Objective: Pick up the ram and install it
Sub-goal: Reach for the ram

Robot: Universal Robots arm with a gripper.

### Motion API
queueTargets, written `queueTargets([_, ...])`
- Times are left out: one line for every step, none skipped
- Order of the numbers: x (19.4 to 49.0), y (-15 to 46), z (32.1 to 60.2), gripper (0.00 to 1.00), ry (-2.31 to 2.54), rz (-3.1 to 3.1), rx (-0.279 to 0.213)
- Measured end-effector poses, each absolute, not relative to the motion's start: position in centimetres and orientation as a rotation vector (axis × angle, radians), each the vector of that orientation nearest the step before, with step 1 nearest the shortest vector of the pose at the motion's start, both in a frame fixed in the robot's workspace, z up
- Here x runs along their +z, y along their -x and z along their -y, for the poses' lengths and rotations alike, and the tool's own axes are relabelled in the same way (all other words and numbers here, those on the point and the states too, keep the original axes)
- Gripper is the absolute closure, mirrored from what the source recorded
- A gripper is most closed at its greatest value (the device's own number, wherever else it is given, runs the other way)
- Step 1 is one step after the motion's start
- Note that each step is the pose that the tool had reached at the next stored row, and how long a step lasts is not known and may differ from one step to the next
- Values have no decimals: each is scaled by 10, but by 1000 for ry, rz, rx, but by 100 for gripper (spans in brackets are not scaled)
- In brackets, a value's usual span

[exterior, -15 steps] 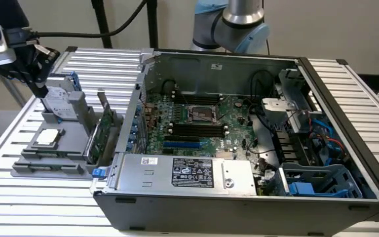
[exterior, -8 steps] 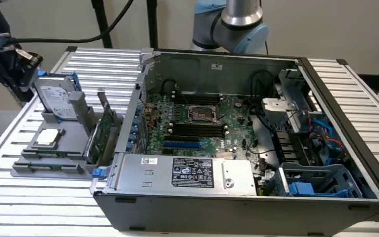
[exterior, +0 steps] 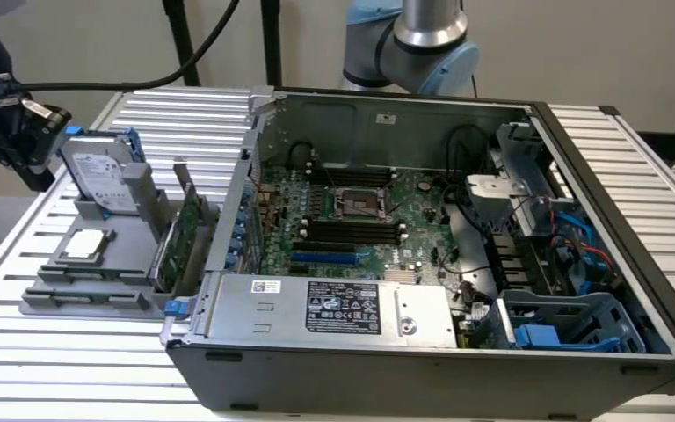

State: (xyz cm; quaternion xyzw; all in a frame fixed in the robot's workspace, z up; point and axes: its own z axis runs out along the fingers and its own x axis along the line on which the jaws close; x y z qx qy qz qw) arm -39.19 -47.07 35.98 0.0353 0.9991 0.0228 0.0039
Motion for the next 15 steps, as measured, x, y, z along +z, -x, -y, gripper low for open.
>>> queueTargets([360,392,471,100,-111,-3131,71])
queueTargets([360,392,471,100,-111,-3131,71])
queueTargets([360,392,471,100,-111,-3131,71])
queueTargets([360,392,471,100,-111,-3131,71])
queueTargets([360,392,471,100,-111,-3131,71])
queueTargets([360,392,471,100,-111,-3131,71])
queueTargets([360,392,471,100,-111,-3131,71])
queueTargets([360,392,471,100,-111,-3131,71])
queueTargets([360,392,471,100,-111,-3131,71])
queueTargets([360,392,471,100,-111,-3131,71])
queueTargets([360,392,471,100,-111,-3131,71])
queueTargets([360,392,471,100,-111,-3131,71])
queueTargets([360,392,471,100,-111,-3131,71])
queueTargets([360,392,471,100,-109,-3131,71])
queueTargets([359,392,472,100,-100,-3131,72])
